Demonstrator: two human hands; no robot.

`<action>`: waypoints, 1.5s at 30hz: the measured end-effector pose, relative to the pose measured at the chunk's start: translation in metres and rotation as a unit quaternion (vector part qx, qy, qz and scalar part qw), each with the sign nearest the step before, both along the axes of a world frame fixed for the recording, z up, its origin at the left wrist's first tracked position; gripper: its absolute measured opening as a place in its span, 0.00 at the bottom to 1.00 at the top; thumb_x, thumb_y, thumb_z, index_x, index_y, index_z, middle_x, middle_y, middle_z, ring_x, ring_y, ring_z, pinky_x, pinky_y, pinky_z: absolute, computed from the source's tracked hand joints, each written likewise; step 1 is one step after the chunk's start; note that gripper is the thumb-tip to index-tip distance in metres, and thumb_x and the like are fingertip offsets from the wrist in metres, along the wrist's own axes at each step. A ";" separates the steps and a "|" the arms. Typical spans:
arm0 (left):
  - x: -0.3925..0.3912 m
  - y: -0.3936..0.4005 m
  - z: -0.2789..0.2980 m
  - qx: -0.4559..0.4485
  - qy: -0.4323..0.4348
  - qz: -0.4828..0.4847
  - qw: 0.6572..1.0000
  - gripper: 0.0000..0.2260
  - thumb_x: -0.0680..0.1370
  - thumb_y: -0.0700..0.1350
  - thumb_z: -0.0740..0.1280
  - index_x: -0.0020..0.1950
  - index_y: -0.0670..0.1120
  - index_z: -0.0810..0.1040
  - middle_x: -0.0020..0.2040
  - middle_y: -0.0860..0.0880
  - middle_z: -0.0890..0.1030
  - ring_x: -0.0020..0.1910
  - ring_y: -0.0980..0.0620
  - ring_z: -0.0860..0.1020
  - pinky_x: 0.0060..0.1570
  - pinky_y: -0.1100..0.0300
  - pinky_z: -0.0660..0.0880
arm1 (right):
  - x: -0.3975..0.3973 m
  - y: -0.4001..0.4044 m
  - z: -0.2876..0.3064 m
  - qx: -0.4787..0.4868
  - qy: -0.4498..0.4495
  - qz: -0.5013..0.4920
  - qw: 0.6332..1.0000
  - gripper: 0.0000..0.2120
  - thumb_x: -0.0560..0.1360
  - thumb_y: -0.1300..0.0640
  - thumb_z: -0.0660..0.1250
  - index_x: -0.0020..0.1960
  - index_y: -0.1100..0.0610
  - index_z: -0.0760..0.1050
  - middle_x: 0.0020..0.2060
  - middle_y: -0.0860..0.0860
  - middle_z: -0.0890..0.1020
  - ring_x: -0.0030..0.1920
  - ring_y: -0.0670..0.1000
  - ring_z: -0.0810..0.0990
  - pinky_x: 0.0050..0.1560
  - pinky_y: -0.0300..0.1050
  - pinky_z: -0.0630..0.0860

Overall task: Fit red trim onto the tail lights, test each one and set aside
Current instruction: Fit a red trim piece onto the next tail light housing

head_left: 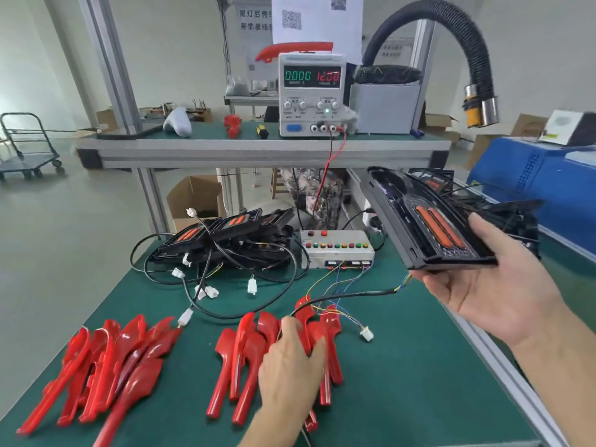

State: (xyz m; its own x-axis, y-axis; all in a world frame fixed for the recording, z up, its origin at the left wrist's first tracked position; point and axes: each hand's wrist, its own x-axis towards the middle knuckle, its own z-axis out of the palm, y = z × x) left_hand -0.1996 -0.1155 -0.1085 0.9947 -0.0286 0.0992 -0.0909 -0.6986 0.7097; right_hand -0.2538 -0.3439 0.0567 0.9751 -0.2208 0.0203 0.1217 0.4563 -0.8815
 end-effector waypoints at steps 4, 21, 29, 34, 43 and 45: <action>0.017 0.014 0.000 0.054 -0.049 0.051 0.996 0.20 0.77 0.65 0.64 0.37 0.51 0.69 0.30 0.54 0.75 0.36 0.47 0.78 0.38 0.53 0.74 | -0.010 -0.018 -0.007 0.007 0.009 -0.029 1.000 0.23 0.77 0.41 0.61 0.53 0.56 0.87 0.49 0.61 0.87 0.40 0.62 0.87 0.33 0.46 0.84; 0.033 0.003 0.010 0.207 -0.066 -0.089 0.972 0.15 0.82 0.58 0.60 0.51 0.49 0.79 0.46 0.49 0.84 0.50 0.44 0.82 0.44 0.52 0.75 | -0.010 -0.030 -0.026 -0.005 0.037 0.013 0.999 0.21 0.77 0.41 0.61 0.51 0.53 0.88 0.45 0.56 0.88 0.36 0.55 0.87 0.33 0.48 0.84; 0.009 -0.004 0.037 -0.116 0.089 -0.126 0.981 0.19 0.83 0.48 0.63 0.33 0.43 0.73 0.21 0.52 0.70 0.21 0.53 0.70 0.23 0.60 0.64 | -0.007 -0.037 -0.053 -0.069 0.115 -0.039 0.990 0.24 0.83 0.42 0.58 0.46 0.52 0.88 0.46 0.59 0.87 0.36 0.56 0.87 0.33 0.51 0.84; -0.014 -0.070 0.024 -0.421 0.323 -0.077 0.844 0.13 0.86 0.42 0.56 0.45 0.40 0.73 0.23 0.49 0.73 0.22 0.48 0.79 0.20 0.66 0.65 | -0.005 -0.037 -0.090 -0.066 0.181 -0.057 0.980 0.23 0.83 0.42 0.58 0.59 0.58 0.82 0.50 0.63 0.86 0.41 0.61 0.87 0.35 0.51 0.84; -0.051 -0.120 -0.012 -0.639 0.354 0.091 0.677 0.09 0.86 0.37 0.55 0.56 0.35 0.74 0.38 0.36 0.84 0.43 0.40 0.83 0.33 0.56 0.82 | -0.005 -0.031 -0.156 -0.075 0.244 -0.099 0.962 0.24 0.84 0.42 0.57 0.57 0.59 0.82 0.48 0.62 0.87 0.39 0.58 0.87 0.34 0.49 0.83; -0.062 -0.124 -0.015 -0.625 0.366 0.081 0.685 0.10 0.87 0.38 0.55 0.58 0.35 0.74 0.39 0.36 0.85 0.41 0.40 0.84 0.30 0.55 0.81 | -0.007 -0.032 -0.166 -0.073 0.256 -0.103 0.958 0.23 0.83 0.42 0.59 0.55 0.60 0.82 0.46 0.62 0.87 0.38 0.58 0.87 0.33 0.49 0.83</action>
State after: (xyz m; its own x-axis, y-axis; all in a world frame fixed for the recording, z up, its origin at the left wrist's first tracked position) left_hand -0.2612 -0.2398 -0.1237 0.7717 -0.2594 -0.5807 0.6148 0.5378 0.5769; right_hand -0.2612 -0.3757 -0.1096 0.8017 -0.4413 -0.4032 -0.2691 0.3358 -0.9027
